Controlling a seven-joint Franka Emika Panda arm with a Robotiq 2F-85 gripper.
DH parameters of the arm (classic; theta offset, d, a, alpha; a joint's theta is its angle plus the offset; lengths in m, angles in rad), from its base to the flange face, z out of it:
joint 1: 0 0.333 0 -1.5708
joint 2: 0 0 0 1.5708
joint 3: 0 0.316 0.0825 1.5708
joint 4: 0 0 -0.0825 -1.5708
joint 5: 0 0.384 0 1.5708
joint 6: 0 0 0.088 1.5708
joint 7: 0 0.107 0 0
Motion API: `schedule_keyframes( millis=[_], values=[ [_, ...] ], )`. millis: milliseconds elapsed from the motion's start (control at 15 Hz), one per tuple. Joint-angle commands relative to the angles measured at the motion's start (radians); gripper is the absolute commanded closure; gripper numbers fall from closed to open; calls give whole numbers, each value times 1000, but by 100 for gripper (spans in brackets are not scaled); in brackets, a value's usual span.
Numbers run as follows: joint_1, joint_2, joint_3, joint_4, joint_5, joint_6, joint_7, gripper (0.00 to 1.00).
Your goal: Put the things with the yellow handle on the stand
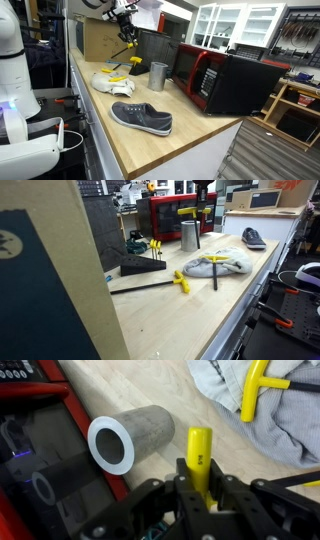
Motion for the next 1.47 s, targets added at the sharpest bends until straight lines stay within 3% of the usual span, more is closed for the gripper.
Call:
schedule_keyframes(
  millis=[0, 67, 133, 333, 667, 1133, 1400],
  values=[
    [2, 1, -1, 1, 0, -2, 0, 78],
    [2, 2, -1, 1, 0, -2, 0, 78],
    [-5, 6, 6, 1, -31, 1, 14, 94],
    [-17, 44, -1, 39, -110, 43, -1, 94],
    [-24, 91, 6, 120, -274, 136, 80, 94],
    [8, 194, 66, 293, -747, 142, 394, 94],
    [61, 267, 82, 376, -928, 109, 570, 94]
  ],
)
